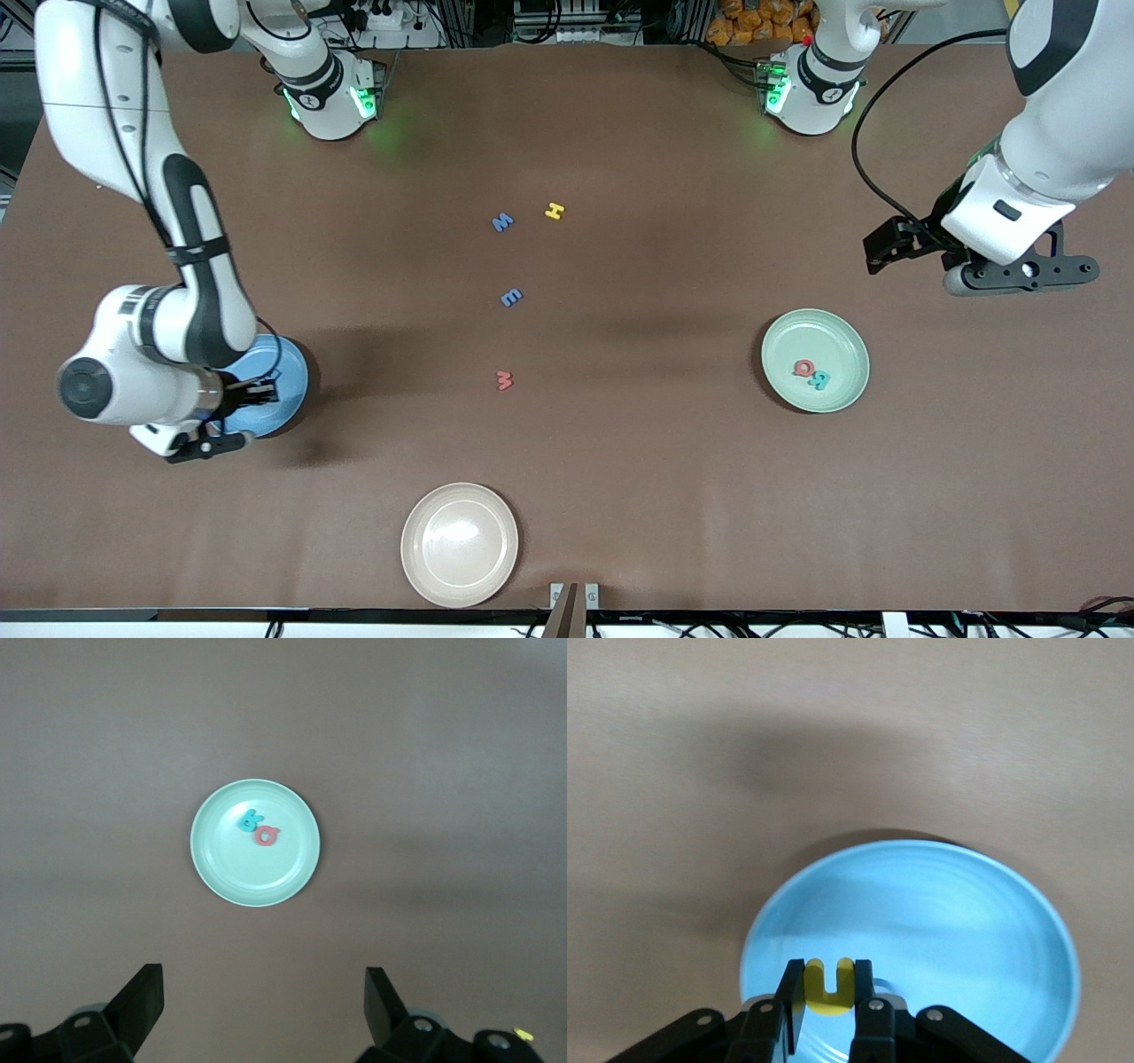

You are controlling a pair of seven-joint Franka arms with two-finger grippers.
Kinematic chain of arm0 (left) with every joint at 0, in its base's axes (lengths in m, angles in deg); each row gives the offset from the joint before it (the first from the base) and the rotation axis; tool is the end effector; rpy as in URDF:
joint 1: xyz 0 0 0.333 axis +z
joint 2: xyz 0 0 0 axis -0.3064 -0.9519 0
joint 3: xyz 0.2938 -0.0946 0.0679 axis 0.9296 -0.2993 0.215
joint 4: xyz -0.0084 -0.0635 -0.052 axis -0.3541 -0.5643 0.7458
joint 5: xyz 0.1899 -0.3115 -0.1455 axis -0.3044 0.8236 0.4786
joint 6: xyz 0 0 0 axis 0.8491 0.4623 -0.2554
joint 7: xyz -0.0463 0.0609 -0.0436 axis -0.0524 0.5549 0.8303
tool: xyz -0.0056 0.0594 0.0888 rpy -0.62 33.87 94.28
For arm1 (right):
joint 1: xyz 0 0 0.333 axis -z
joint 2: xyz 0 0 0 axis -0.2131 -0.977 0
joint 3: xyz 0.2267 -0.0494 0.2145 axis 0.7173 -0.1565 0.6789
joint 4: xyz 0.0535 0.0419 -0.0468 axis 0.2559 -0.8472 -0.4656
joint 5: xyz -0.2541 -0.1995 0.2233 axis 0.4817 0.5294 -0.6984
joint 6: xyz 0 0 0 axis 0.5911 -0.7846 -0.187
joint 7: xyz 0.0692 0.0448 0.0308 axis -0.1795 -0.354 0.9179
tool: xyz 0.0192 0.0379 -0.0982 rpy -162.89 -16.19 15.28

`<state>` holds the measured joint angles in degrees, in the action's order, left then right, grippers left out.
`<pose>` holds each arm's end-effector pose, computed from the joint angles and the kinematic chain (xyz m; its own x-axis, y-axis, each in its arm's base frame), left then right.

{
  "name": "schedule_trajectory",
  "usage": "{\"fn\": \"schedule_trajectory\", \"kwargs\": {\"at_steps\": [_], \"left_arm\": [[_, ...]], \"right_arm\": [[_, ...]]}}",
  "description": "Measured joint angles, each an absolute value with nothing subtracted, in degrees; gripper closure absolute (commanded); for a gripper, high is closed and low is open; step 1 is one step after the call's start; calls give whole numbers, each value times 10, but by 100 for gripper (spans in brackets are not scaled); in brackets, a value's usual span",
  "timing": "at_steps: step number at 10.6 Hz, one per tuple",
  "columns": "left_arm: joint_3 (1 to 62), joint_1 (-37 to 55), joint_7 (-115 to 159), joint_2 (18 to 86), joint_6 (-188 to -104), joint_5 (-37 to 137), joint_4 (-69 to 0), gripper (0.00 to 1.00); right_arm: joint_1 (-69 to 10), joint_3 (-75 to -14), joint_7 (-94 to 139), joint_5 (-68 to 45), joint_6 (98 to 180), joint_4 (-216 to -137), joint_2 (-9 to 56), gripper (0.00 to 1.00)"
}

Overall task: Sort upper and lower case letters into plates
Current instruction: 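Drop the yellow u on the blue plate while the left gripper reaches letters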

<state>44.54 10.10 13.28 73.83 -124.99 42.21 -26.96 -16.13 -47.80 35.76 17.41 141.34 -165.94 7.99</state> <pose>0.5663 -0.1308 0.5818 0.9994 0.0354 -0.0053 0.0356 -0.9991 0.0223 0.6874 -0.0337 0.2411 0.9697 0.1940 -0.1486 0.1855 -0.9802 -0.0697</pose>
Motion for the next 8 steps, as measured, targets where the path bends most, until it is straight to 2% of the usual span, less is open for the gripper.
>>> {"fn": "schedule_trajectory", "kwargs": {"at_steps": [3,6,8], "left_arm": [[428,22,125,732,-1246,431,-279,0],[334,-5,33,701,-1252,437,-286,0],[287,-7,-15,680,-1290,437,-300,0]], "right_arm": [[-165,-473,342,173,1413,-1659,80,0],[-191,-468,333,172,1418,-1653,81,0],[-212,-467,331,157,1424,-1650,81,0]]}}
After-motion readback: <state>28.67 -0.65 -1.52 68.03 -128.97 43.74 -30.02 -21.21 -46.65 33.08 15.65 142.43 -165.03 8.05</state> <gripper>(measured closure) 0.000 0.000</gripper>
